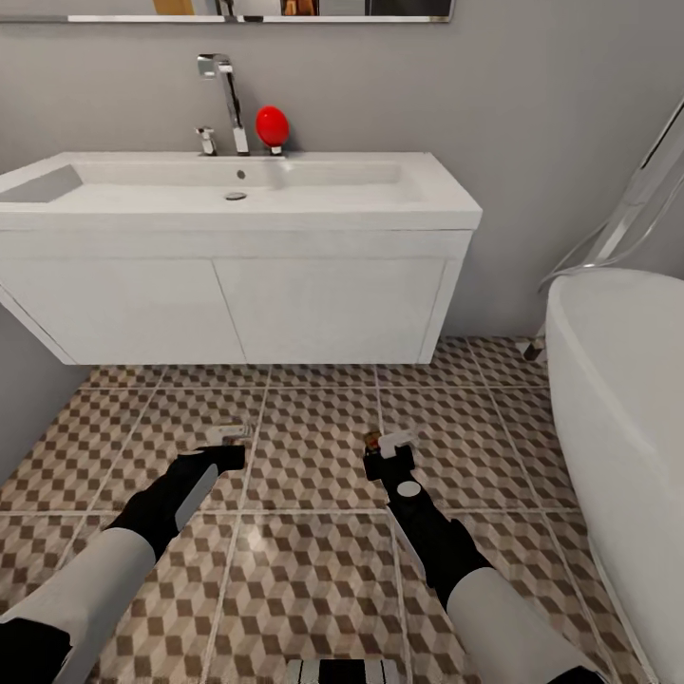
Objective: Take the four mousetraps from the cabinet in the bathroom and place them on the bathroom floor. Make sure all four end up on the same floor surface, and ensure that at least two of them are either under or directly next to the same bathroom sink.
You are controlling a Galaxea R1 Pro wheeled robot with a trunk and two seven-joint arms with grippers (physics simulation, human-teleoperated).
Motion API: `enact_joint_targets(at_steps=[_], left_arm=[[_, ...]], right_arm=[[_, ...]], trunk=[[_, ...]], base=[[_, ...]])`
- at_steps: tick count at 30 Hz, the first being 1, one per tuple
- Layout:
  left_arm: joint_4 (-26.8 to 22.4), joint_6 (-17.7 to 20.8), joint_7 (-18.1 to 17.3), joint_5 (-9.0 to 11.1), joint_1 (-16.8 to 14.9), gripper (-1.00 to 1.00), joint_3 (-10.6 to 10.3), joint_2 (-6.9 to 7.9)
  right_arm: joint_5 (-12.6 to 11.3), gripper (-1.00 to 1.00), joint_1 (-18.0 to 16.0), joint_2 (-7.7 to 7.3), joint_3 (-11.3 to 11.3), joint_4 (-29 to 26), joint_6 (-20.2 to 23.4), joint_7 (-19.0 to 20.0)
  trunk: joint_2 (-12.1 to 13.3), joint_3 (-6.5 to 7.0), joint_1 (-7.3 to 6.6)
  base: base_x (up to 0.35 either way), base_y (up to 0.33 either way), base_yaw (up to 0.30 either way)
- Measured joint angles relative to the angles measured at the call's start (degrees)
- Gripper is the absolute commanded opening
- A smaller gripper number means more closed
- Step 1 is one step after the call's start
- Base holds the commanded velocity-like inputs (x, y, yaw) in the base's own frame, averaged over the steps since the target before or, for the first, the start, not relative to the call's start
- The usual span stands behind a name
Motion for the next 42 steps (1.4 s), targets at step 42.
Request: enact_joint_targets(at_steps=[42], left_arm=[[0.0, -0.1, 0.0, 0.0, 0.0, -1.00, 0.0, -0.03]], right_arm=[[0.1, -1.00, 0.0, 0.00, 0.2, 0.0, -2.9, 0.1]], trunk=[[-11.4, -12.03, 6.52]], base=[[0.000, 0.000, 0.000]])
